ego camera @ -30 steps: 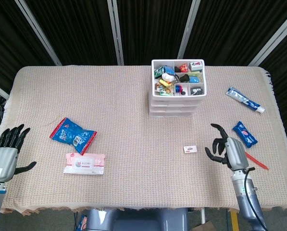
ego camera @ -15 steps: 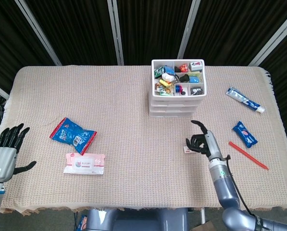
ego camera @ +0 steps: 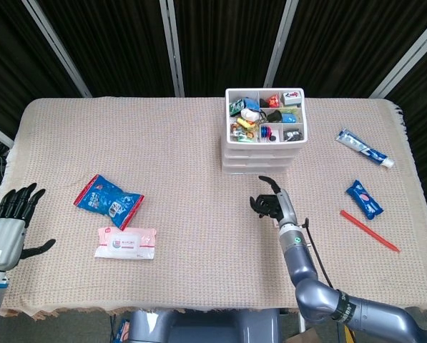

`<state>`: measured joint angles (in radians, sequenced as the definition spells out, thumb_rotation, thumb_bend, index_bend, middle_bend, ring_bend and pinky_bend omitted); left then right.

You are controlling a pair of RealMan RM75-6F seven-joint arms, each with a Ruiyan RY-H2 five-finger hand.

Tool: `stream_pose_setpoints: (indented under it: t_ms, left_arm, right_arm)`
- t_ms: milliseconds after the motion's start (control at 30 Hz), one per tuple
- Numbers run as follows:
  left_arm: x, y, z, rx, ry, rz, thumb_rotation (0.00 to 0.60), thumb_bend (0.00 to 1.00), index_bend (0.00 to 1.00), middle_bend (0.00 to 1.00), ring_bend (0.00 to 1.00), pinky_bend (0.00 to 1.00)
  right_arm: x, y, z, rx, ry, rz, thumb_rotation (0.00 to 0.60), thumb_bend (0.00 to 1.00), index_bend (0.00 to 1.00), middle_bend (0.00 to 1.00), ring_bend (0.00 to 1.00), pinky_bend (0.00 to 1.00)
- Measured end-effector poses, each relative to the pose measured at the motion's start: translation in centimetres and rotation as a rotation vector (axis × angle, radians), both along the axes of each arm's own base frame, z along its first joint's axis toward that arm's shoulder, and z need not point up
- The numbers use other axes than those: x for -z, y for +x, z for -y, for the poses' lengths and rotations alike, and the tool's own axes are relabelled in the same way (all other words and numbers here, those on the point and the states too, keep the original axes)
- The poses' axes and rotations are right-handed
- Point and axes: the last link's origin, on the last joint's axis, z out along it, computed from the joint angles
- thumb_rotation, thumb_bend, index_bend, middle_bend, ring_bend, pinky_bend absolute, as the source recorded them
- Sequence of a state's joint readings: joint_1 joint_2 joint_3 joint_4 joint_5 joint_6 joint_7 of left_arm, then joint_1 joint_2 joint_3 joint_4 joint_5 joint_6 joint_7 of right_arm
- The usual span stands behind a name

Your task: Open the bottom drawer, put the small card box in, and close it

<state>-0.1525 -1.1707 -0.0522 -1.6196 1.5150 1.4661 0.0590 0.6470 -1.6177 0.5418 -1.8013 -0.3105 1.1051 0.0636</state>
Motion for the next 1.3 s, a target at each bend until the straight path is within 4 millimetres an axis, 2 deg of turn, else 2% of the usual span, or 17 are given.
stream_pose_setpoints:
  t_ms: [167, 433, 867, 1300]
  left_arm:
    - [0.0, 0.0, 0.0, -0.003, -0.003, 0.005, 0.6, 0.1, 0.07, 0.0, 0.0, 0.0]
    - [0.1, 0.0, -0.1, -0.01, -0.013, 0.015, 0.6, 0.1, 0.07, 0.0, 0.0, 0.0]
    - [0.0, -0.1, -0.2, -0.023, -0.022, 0.028, 0.6, 0.1, 0.07, 0.0, 0.0, 0.0]
    - [0.0, -0.1, -0.3, -0.022, -0.023, 0.021, 0.6, 0.1, 0.07, 0.0, 0.0, 0.0]
  right_arm:
    - [1.6, 0.5, 0.7, 0.047, 0.013, 0.035, 0.6, 0.36, 0.15, 0.77, 0.78, 0.65]
    - [2.9, 0.9, 1.7, 0.062, 0.029, 0.057, 0.6, 0.36, 0.14, 0.77, 0.78, 0.65]
    - [3.5, 0.4, 3.3, 0.106, -0.006, 0.053, 0.6, 0.36, 0.14, 0.77, 0.78, 0.65]
    - [3.4, 0.5, 5.0, 0.147, -0.039, 0.093, 0.6, 0.36, 0.2, 0.77, 0.78, 0.65]
